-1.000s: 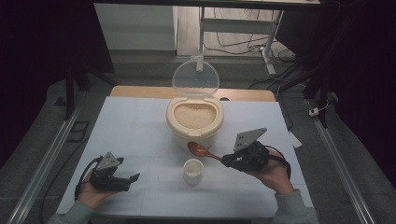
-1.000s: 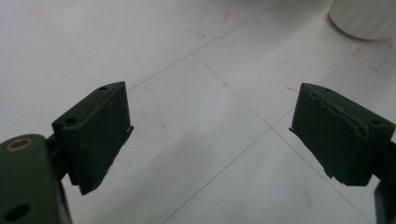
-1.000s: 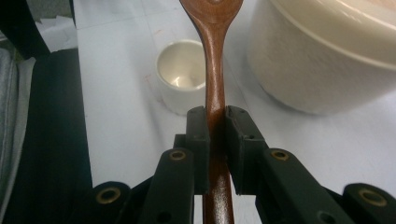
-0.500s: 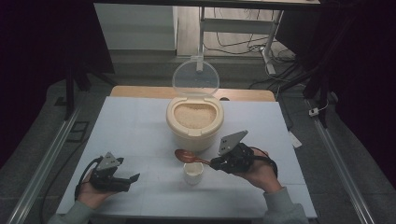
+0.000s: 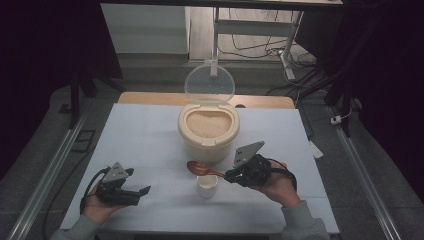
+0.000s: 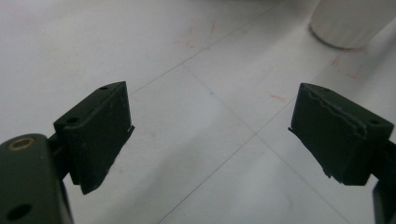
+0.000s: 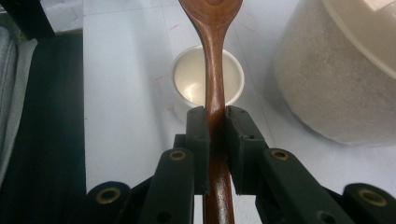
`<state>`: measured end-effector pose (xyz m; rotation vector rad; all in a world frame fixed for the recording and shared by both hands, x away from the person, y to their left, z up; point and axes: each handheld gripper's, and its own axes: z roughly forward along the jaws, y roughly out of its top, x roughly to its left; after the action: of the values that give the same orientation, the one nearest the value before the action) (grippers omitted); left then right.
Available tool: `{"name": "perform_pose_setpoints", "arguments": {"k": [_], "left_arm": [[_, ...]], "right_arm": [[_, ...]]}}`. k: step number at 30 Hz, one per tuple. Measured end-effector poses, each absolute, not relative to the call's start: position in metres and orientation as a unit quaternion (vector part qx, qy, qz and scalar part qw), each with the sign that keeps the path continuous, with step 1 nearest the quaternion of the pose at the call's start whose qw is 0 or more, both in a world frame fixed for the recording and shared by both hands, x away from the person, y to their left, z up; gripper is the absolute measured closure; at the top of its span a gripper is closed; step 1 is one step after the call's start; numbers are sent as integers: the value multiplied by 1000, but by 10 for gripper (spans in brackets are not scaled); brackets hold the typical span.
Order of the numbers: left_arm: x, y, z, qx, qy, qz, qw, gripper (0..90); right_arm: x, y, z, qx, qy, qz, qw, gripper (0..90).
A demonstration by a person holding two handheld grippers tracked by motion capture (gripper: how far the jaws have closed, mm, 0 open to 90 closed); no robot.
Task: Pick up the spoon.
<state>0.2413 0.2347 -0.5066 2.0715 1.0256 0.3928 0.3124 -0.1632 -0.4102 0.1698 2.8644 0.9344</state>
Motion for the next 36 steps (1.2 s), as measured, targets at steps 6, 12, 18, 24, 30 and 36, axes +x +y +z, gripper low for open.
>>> {"name": "perform_pose_setpoints", "arguments": {"k": [6, 12, 18, 24, 30, 36], "left_arm": [[242, 231, -495, 816, 392, 145, 401, 125], [242, 221, -479, 821, 370, 148, 410, 125], [243, 203, -453, 830, 329, 153, 424, 126], [249, 182, -433, 842, 293, 140, 430, 129], [258, 153, -416, 858, 249, 127, 430, 145], [272, 121, -411, 880, 212, 105, 412, 169]], "right_arm": [[312, -161, -410, 54, 947, 309, 65, 798], [310, -160, -409, 50, 948, 308, 67, 798], [309, -158, -409, 44, 948, 308, 68, 798], [308, -154, -410, 38, 949, 307, 67, 798], [305, -149, -410, 29, 949, 306, 70, 798], [303, -146, -411, 21, 950, 303, 71, 798]]}}
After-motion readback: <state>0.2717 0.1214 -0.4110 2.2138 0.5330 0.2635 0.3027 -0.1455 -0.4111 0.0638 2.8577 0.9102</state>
